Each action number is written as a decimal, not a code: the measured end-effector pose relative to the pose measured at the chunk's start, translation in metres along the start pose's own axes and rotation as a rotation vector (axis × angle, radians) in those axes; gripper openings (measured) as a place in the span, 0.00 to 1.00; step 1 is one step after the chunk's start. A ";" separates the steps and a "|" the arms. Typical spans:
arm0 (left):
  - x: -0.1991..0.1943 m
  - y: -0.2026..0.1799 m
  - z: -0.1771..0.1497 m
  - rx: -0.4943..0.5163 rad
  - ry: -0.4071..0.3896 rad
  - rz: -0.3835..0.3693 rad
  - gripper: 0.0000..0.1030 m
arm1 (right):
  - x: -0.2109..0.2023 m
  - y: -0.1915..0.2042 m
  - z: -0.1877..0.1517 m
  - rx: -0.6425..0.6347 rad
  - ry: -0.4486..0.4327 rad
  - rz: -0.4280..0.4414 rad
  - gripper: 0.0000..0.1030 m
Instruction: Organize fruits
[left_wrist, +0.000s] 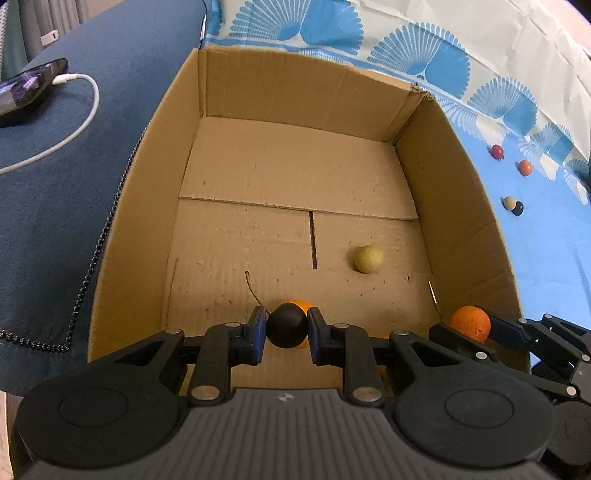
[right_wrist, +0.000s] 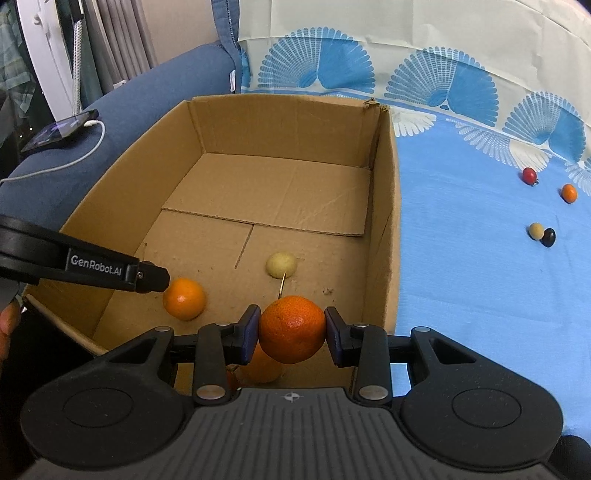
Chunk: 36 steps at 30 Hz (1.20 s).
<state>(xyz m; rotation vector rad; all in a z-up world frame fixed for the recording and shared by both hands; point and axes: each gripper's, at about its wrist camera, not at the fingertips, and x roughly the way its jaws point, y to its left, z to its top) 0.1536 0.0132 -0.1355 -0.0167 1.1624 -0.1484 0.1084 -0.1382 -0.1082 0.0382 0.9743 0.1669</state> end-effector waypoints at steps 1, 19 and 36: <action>0.002 0.000 0.000 0.002 0.003 0.003 0.25 | 0.001 0.001 0.000 -0.009 -0.001 -0.002 0.38; -0.023 -0.002 0.000 0.002 -0.071 -0.009 1.00 | -0.019 0.006 0.009 -0.062 -0.064 0.015 0.83; -0.111 0.000 -0.066 -0.060 -0.141 0.040 1.00 | -0.123 0.020 -0.027 0.009 -0.161 0.002 0.97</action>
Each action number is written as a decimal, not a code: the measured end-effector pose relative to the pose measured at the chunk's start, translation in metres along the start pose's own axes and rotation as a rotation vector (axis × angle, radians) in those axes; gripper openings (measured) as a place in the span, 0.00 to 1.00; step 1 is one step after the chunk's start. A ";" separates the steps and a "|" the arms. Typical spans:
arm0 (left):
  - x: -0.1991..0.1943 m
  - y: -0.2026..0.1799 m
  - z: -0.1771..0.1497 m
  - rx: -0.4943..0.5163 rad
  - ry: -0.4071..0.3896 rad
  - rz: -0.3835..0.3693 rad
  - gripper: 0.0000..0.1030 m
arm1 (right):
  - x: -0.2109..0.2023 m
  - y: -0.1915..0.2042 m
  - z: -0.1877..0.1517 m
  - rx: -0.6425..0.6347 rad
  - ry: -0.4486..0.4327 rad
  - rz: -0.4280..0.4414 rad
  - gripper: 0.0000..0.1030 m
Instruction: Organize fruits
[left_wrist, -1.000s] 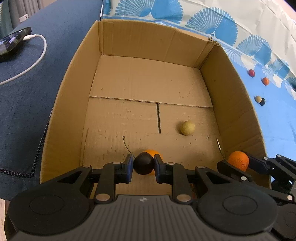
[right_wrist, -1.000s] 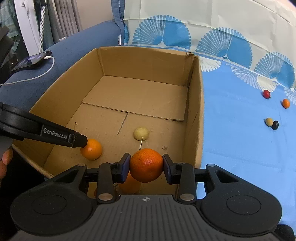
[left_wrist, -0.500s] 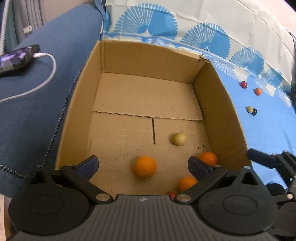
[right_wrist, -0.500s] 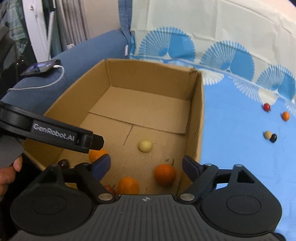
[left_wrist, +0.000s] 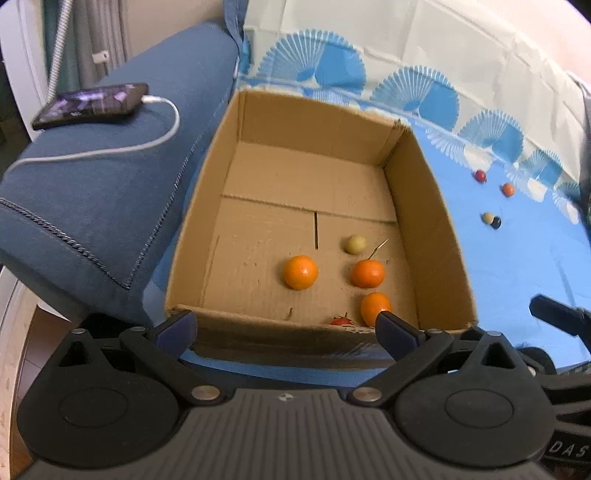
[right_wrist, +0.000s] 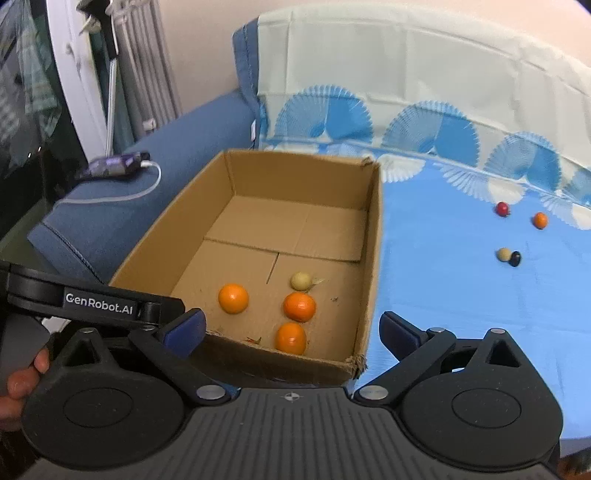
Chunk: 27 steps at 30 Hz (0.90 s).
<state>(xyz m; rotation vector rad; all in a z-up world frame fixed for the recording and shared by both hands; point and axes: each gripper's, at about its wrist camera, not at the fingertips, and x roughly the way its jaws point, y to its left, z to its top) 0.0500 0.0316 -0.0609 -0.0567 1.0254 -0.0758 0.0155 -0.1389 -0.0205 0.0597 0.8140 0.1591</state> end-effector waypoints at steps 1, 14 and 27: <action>-0.005 -0.001 0.000 -0.003 -0.014 0.001 1.00 | -0.006 0.001 -0.002 0.003 -0.012 -0.005 0.97; -0.060 -0.017 -0.022 0.049 -0.131 -0.003 1.00 | -0.061 0.004 -0.018 0.019 -0.142 -0.029 0.99; -0.085 -0.025 -0.035 0.075 -0.185 0.003 1.00 | -0.083 0.005 -0.026 0.028 -0.185 -0.016 0.99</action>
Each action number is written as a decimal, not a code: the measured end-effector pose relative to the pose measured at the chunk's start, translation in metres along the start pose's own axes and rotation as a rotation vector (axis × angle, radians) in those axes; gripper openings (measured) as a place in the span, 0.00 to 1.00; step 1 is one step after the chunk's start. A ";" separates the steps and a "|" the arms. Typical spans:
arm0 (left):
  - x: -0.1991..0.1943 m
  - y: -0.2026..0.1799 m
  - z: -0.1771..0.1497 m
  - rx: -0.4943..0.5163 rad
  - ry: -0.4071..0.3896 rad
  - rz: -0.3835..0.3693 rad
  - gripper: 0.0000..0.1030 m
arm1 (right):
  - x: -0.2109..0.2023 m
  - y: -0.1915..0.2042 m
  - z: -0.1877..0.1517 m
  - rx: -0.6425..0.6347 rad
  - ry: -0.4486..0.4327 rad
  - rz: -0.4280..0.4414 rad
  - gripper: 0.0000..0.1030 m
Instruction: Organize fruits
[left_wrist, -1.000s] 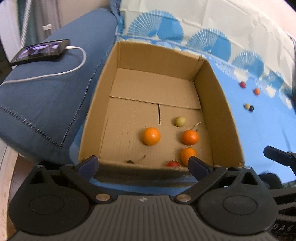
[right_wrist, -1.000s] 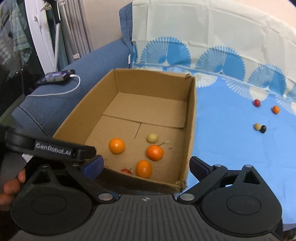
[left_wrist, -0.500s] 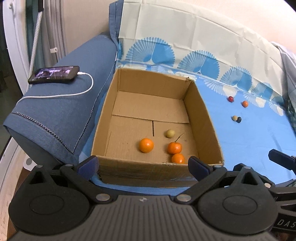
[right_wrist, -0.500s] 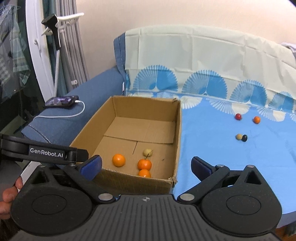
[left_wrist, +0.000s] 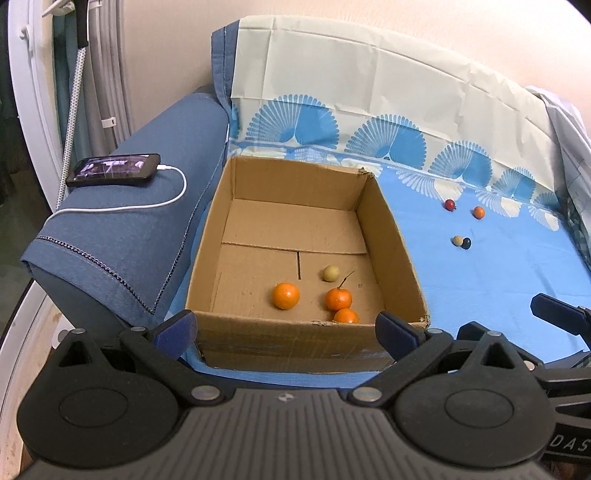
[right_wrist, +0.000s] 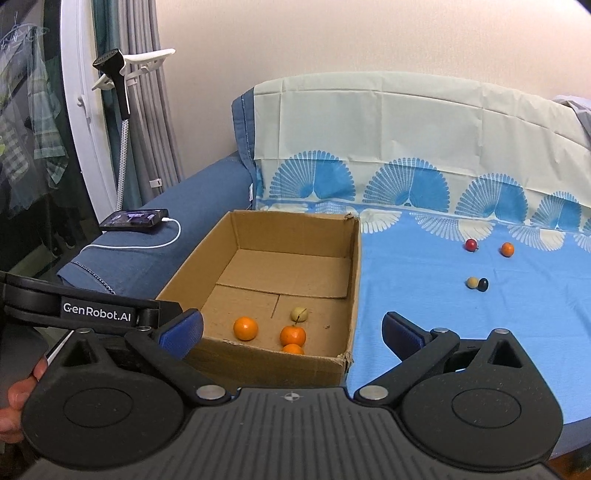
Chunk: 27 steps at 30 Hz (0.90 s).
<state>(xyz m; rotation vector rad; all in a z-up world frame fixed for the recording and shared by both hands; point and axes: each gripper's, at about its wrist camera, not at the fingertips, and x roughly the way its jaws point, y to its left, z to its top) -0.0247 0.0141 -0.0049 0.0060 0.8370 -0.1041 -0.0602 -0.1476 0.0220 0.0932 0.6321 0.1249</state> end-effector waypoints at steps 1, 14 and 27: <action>-0.002 0.000 -0.001 0.001 -0.003 0.000 1.00 | -0.001 0.000 0.000 0.002 0.000 0.001 0.99; -0.005 0.001 -0.001 -0.001 -0.012 -0.002 1.00 | -0.002 -0.001 -0.001 0.002 -0.003 0.003 0.99; -0.002 0.000 0.000 0.002 -0.005 0.001 1.00 | -0.001 -0.003 -0.002 0.006 0.002 0.006 0.99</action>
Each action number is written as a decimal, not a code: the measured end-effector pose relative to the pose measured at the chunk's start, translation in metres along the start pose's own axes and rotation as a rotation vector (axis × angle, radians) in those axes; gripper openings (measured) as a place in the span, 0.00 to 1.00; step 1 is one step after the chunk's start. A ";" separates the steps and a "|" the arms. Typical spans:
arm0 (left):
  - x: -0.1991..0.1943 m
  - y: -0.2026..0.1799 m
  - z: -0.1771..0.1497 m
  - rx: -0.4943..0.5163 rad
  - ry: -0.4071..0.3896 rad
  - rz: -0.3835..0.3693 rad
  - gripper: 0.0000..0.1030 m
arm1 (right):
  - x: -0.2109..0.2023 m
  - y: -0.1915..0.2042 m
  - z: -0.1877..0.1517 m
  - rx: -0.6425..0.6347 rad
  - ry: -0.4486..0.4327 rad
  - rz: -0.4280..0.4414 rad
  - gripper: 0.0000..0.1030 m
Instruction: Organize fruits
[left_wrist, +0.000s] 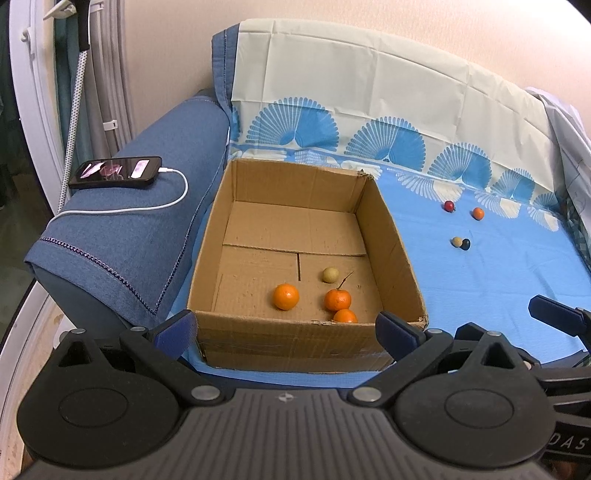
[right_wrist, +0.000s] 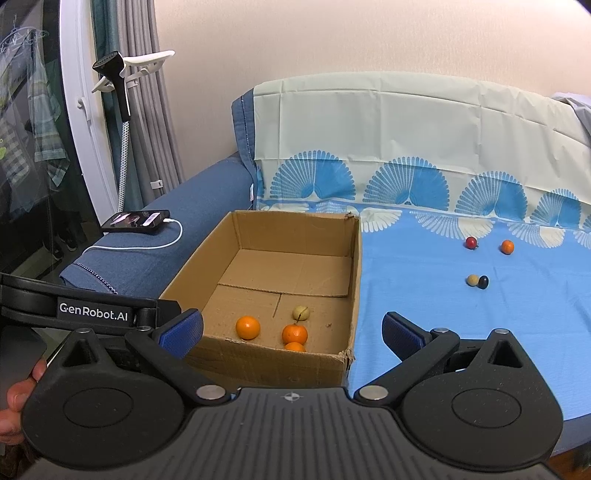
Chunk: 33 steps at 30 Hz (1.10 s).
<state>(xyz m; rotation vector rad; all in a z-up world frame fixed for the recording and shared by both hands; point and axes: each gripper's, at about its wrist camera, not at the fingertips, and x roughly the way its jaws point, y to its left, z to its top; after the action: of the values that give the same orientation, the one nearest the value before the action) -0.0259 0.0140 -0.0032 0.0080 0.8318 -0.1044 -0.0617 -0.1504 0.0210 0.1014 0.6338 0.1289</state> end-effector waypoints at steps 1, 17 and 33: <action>0.000 0.000 0.000 0.001 0.001 0.001 1.00 | 0.000 0.000 0.000 0.001 0.001 0.000 0.99; 0.022 -0.013 0.009 0.026 0.047 0.022 1.00 | 0.016 -0.016 -0.002 0.033 0.021 0.002 0.99; 0.062 -0.051 0.034 0.081 0.110 0.035 1.00 | 0.047 -0.062 0.000 0.108 0.075 -0.002 0.99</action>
<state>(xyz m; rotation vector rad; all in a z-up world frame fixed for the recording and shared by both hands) 0.0363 -0.0441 -0.0243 0.1055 0.9369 -0.1054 -0.0189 -0.2046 -0.0150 0.2006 0.7155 0.0973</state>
